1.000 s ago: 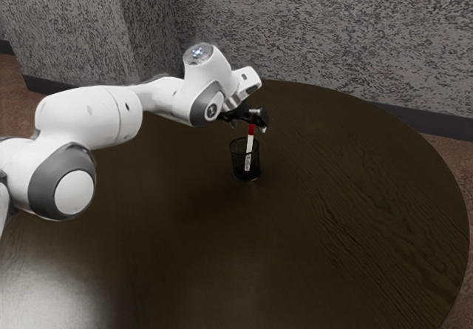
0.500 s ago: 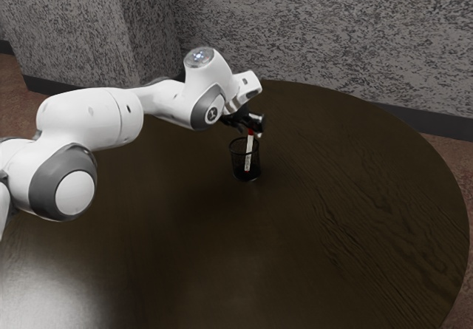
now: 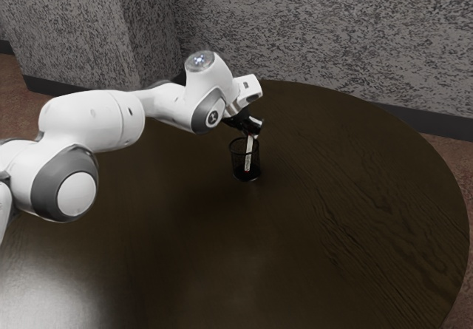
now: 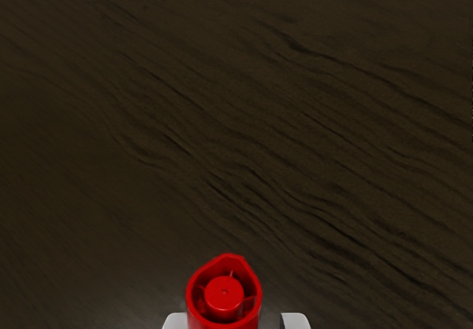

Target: Take the marker out of the pen holder and place it to the left of the pen holder.

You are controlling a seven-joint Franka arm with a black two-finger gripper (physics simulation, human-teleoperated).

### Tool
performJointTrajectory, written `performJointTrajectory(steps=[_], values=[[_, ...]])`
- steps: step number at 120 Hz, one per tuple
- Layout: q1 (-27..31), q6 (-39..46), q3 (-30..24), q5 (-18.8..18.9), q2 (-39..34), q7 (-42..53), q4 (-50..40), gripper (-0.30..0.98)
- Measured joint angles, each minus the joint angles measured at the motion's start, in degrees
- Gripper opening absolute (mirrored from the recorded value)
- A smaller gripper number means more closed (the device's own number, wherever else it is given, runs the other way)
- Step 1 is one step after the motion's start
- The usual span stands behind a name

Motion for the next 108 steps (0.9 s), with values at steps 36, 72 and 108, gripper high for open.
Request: performJointTrajectory(steps=[36,72,108], values=[[-0.1,2.0,0.0,0.3,0.0,0.6,-0.1,-0.04],[-0.7,2.5,0.4,1.1,-7.9,-0.6,-5.9,-0.09],[0.4,2.0,4.3,2.1,-27.8,-2.0,-23.0,-0.10]])
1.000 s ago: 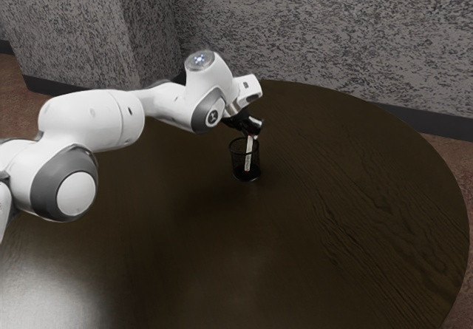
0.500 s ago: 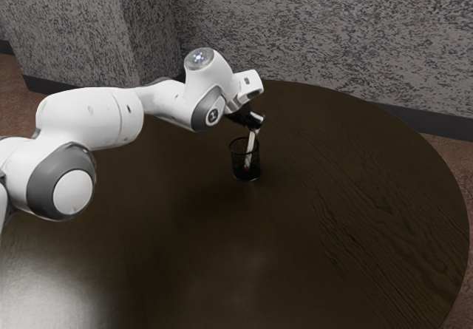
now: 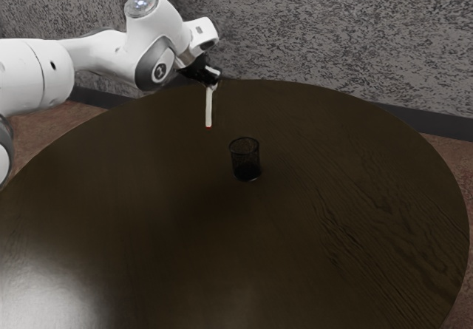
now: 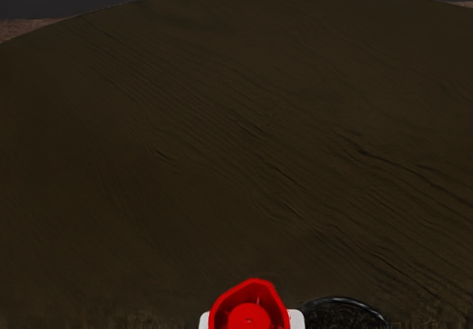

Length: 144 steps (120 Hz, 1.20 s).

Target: Take the marker out of the pen holder and place it to the left of the pen holder.

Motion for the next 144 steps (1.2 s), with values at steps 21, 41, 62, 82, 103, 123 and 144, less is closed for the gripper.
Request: performJointTrajectory(steps=[21,41,62,82,103,123,144], values=[[1.9,-2.1,2.9,0.2,-6.0,-0.9,-10.3,-0.10],[3.0,-5.5,4.8,0.4,-6.4,-1.8,-15.7,-0.10],[3.6,-8.9,5.6,0.9,-5.4,-2.8,-18.5,-0.10],[4.1,-11.5,5.7,1.3,-3.9,-3.4,-18.9,-0.10],[4.3,-13.0,5.7,1.3,-2.9,-3.8,-18.9,-0.08],[4.4,-13.6,5.7,0.3,-2.7,-3.8,-18.9,0.17],[4.4,-13.8,5.7,-0.1,-2.9,-3.6,-18.9,0.46]])
